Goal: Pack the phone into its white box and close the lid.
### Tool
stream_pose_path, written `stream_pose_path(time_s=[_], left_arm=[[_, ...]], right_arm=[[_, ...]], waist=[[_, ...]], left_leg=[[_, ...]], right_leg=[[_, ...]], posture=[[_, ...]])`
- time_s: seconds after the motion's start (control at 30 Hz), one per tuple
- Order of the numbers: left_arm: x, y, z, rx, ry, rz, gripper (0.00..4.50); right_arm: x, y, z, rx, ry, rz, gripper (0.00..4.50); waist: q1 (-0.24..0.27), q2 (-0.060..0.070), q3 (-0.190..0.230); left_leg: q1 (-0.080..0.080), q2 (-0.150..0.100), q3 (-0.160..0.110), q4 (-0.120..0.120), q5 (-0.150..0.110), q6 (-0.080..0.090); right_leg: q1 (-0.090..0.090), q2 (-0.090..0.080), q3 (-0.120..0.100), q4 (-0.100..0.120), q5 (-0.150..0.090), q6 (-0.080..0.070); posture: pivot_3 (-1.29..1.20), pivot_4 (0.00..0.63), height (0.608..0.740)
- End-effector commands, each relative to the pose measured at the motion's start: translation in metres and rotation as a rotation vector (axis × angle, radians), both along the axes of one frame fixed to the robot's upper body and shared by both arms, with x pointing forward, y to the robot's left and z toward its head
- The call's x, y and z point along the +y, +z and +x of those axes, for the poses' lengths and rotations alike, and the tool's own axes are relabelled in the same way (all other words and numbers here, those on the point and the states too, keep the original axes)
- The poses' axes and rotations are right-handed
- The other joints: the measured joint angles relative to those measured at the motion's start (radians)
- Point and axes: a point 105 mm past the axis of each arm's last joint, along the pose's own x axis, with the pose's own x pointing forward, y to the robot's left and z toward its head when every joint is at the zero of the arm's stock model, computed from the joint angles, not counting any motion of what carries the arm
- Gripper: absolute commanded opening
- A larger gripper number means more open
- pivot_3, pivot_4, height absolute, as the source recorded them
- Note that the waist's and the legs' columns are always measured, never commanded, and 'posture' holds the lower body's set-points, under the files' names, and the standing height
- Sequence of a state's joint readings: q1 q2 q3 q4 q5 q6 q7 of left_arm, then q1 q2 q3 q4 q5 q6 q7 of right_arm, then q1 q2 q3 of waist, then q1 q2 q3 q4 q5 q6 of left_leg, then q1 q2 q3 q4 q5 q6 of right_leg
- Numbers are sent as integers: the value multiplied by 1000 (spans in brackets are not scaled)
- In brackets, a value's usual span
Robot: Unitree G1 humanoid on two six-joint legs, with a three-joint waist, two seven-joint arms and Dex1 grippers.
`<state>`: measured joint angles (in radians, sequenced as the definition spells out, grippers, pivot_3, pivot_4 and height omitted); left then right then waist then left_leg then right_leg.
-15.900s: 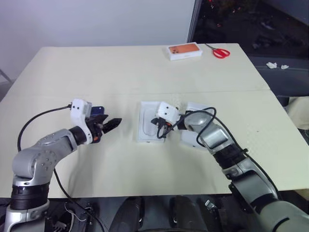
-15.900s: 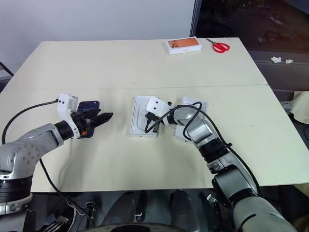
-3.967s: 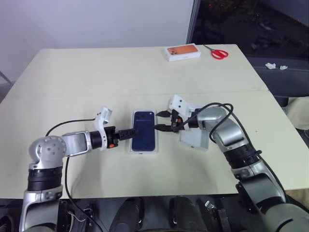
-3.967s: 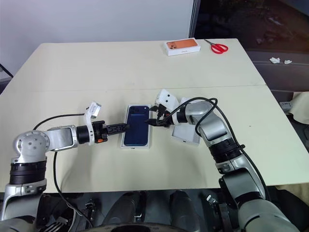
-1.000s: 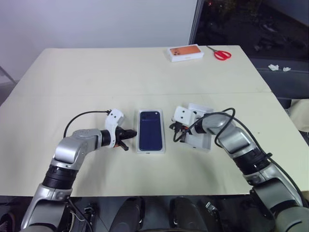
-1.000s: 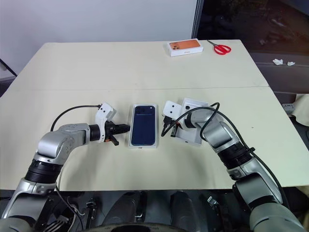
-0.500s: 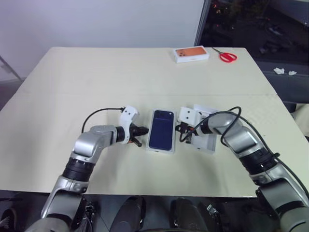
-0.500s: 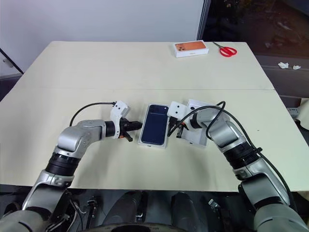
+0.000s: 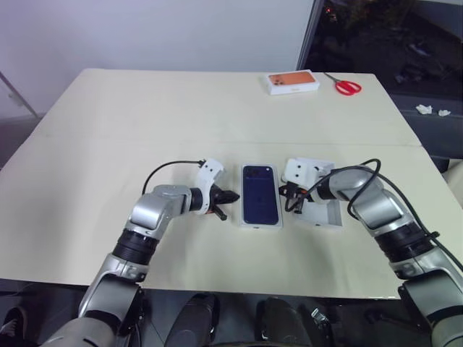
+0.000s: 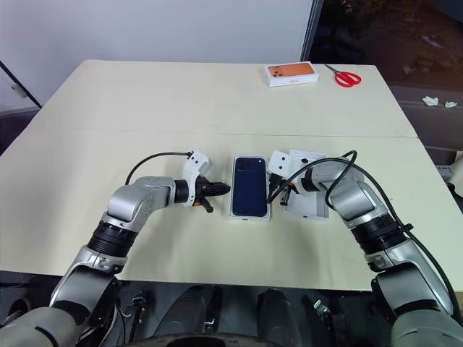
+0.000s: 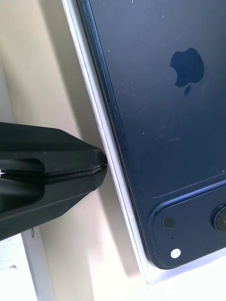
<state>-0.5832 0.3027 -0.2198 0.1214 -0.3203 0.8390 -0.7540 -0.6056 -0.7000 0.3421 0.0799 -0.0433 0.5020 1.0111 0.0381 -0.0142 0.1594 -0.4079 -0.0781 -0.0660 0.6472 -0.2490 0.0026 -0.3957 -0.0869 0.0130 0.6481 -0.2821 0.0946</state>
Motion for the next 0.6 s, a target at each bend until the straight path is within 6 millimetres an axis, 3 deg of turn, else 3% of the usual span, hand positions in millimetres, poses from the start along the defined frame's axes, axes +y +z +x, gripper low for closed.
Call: stream_pose_path(time_s=[0.03, 0.17, 0.4, 0.43, 0.5, 0.6], left_arm=[[4, -4, -1, -2, -10, 23, 32], [25, 4, 8, -54, 47, 32, 32], [73, 21, 1, -104, 80, 33, 32], [77, 23, 0, -108, 88, 25, 0], [86, 30, 0, -136, 107, 17, 537], [95, 47, -1, -205, 111, -30, 1885]], right_arm=[[10, 9, -4, 4, 24, 45, 0], [9, 23, -6, -1, 16, 73, 0], [-11, 49, -13, -16, -21, 56, 0], [-13, 50, -14, -12, -26, 50, 553], [-18, 47, -18, 4, -33, 36, 1307], [-18, 56, -11, 7, -132, 138, 2964]], waist=[[-1, 0, 0], [-11, 0, 0], [-40, 2, 2], [-42, 2, 2], [-46, 2, 2], [-47, 2, 3]], left_leg=[[0, 0, 0, 0, 0, 0], [-1, 0, 0, 0, 0, 0], [-2, 2, 0, -3, 0, 0], [-2, 2, 0, -3, 0, 0], [-2, 3, 0, -3, 0, 0], [-3, 3, 0, -3, 0, 0]], right_leg=[[0, 0, 0, 0, 0, 0], [-2, 0, 0, 1, 0, 0], [-5, 1, 1, 2, 0, 0], [-5, 1, 1, 2, 0, 0], [-5, 1, 1, 2, 0, 0], [-6, 1, 1, 1, 0, 0]], posture=[[0, 150, 740], [0, 150, 740], [0, 150, 740], [0, 150, 740], [0, 150, 740], [0, 150, 740]])
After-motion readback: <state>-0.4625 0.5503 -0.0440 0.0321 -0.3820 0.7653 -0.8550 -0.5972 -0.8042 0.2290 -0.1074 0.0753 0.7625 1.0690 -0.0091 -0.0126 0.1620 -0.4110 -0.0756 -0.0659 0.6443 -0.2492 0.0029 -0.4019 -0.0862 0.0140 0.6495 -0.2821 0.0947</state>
